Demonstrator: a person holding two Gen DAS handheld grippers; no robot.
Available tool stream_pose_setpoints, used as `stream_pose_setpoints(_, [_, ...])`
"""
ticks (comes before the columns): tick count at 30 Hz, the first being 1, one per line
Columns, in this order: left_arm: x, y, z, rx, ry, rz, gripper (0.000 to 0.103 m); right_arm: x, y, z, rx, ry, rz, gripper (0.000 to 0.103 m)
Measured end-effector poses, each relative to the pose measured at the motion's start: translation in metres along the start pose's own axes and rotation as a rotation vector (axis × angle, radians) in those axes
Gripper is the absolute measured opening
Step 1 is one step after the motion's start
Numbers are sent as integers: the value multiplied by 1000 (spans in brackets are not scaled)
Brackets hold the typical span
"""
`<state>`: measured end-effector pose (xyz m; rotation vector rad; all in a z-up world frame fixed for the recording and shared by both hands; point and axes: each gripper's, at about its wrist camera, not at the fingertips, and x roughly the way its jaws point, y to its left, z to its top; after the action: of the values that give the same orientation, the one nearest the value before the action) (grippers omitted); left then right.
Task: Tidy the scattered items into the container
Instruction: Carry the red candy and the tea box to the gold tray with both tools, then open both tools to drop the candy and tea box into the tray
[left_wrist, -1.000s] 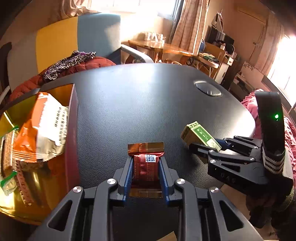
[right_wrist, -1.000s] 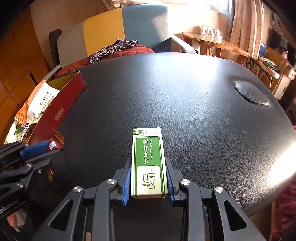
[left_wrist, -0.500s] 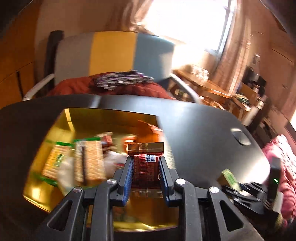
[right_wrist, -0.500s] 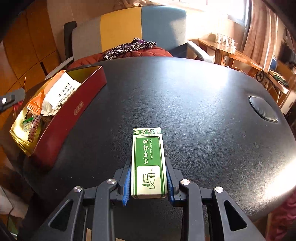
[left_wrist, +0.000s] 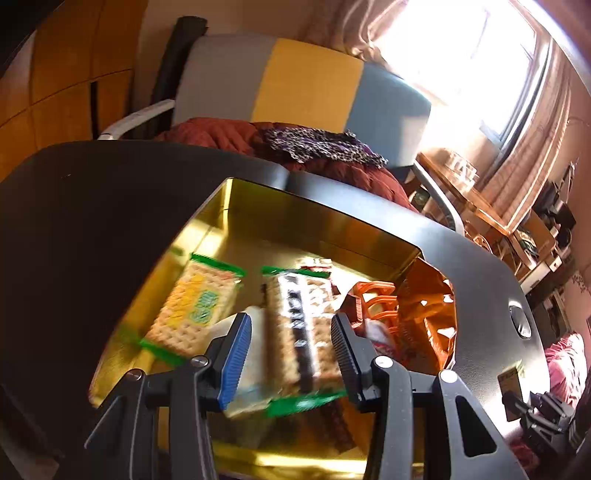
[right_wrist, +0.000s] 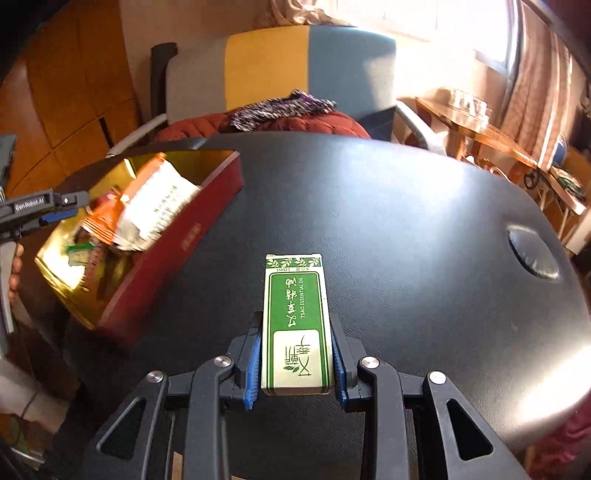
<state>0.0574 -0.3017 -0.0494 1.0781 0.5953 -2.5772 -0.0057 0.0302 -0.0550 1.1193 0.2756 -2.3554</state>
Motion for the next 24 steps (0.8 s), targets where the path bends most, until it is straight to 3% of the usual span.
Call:
stream_pose_setpoints(6, [-29, 11, -31, -12, -34, 20, 46, -11, 53, 34, -103, -54, 121, 31])
stream_pose_setpoints(13, [-50, 14, -49, -40, -46, -16, 49, 8, 131, 85, -202, -71, 261, 31])
stream_pose_setpoints(19, [-56, 17, -53, -50, -57, -30, 50, 60, 175, 112, -210, 35, 269, 32])
stream_pose_setpoints(24, [-55, 21, -59, -64, -47, -22, 50, 85, 176, 110, -194, 79, 230, 33])
